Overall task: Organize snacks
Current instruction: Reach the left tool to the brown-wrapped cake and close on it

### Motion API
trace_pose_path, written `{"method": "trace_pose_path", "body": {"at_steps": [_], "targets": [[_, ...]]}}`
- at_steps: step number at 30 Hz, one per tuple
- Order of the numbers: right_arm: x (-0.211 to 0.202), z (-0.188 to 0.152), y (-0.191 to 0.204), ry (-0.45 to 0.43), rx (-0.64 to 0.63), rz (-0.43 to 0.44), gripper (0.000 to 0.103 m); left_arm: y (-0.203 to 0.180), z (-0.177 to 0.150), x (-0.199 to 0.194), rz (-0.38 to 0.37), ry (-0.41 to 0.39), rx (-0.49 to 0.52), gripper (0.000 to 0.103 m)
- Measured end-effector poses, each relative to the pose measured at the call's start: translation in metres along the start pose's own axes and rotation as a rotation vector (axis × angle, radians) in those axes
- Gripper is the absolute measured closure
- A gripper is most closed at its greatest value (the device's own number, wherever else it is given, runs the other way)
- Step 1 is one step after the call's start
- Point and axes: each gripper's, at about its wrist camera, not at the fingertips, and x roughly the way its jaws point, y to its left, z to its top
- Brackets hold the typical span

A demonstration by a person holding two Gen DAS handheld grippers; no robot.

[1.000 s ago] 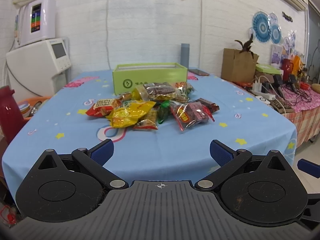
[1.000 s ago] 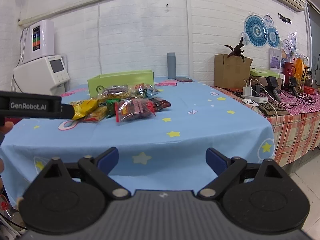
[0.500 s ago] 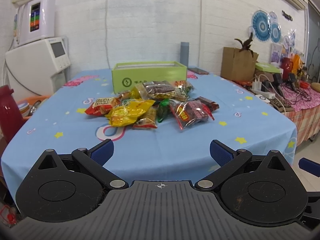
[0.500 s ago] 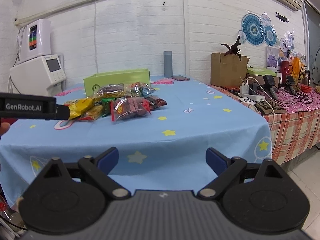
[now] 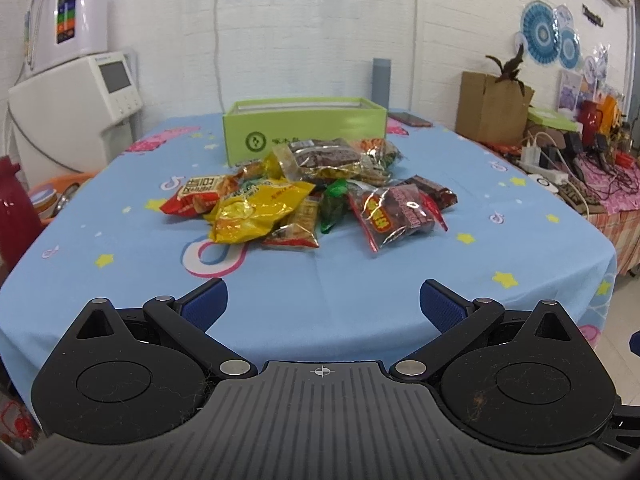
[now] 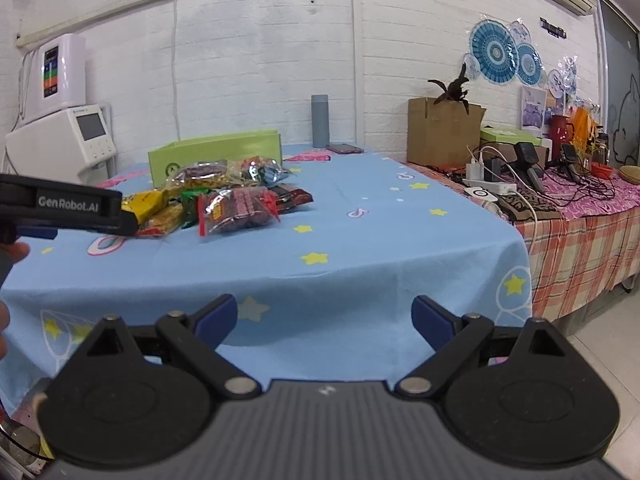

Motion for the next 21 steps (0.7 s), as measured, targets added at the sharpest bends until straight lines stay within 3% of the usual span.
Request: {"method": "trace_pose_path", "body": {"at_steps": [6,10,13,15,21], "targets": [[0.02,0.017,-0.005,0.017,0.022,-0.009,0.01,0.003,0.008,0.016,0.022,0.008,0.004,0.008],[0.029,0.043,0.0,-0.049,0.003,0.004,0.01,0.012,0.018,0.026,0.045,0.006,-0.015,0.008],[0.032,0.058,0.001,-0.132,0.041,0.073,0.01,0.021,0.024,0.038,0.064,0.025,-0.036,0.008],[0.037,0.063,0.001,-0.154,0.076,0.167,0.01,0.028,0.027,0.048,0.063,0.047,-0.057,0.008],[0.078,0.072,0.019,-0.04,0.047,0.277,0.01,0.037,0.044,0.077,0.044,0.087,-0.069,0.009]]}}
